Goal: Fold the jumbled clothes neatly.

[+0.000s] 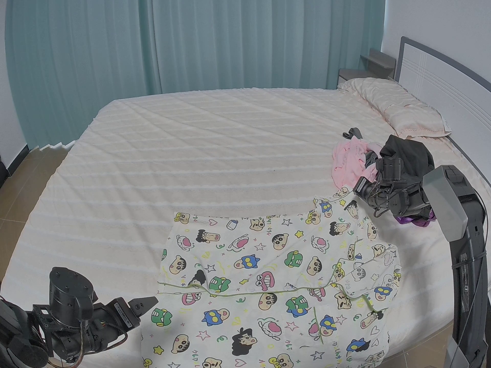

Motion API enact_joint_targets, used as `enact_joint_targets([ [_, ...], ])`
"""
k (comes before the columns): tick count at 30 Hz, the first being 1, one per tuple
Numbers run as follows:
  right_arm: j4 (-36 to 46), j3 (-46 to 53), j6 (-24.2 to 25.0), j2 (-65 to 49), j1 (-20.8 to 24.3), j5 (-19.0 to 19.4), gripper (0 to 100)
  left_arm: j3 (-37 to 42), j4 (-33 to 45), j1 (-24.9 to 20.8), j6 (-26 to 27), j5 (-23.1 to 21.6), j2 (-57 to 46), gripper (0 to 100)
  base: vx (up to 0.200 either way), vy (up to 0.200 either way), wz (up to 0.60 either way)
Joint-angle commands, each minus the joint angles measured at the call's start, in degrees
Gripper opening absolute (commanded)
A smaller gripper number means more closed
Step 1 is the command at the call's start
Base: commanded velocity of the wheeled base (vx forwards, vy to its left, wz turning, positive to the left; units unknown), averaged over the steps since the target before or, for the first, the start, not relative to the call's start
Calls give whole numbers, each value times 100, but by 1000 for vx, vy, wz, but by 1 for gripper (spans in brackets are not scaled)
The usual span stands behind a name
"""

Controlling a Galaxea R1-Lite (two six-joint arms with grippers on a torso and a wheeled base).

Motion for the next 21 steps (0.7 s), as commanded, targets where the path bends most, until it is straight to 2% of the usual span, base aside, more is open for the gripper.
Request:
enact_joint_targets([
  [1, -82, -18, 5, 32, -35, -42, 0, -1, -3, 4, -4, 3, 3, 100, 0, 0, 0],
  [8, -170, -62, 5, 94, -52, -245, 0, -1, -3, 4, -4, 3, 3, 100, 0, 0, 0],
  [15, -47, 140, -4, -108, -61, -245, 0, -1, -12, 4, -4, 3, 3, 100, 0, 0, 0],
  [16, -56, 254, -4, -187, -61, -227, 100, -1, -12, 4, -4, 3, 3, 100, 0, 0, 0],
  [18, -73, 430, -13, -328, -61, -227, 100, -10, -12, 4, 5, 3, 3, 100, 0, 0, 0],
  [21, -117, 1212, -57, -996, -61, -16, 100, -10, -20, 13, 5, 3, 3, 100, 0, 0, 0],
])
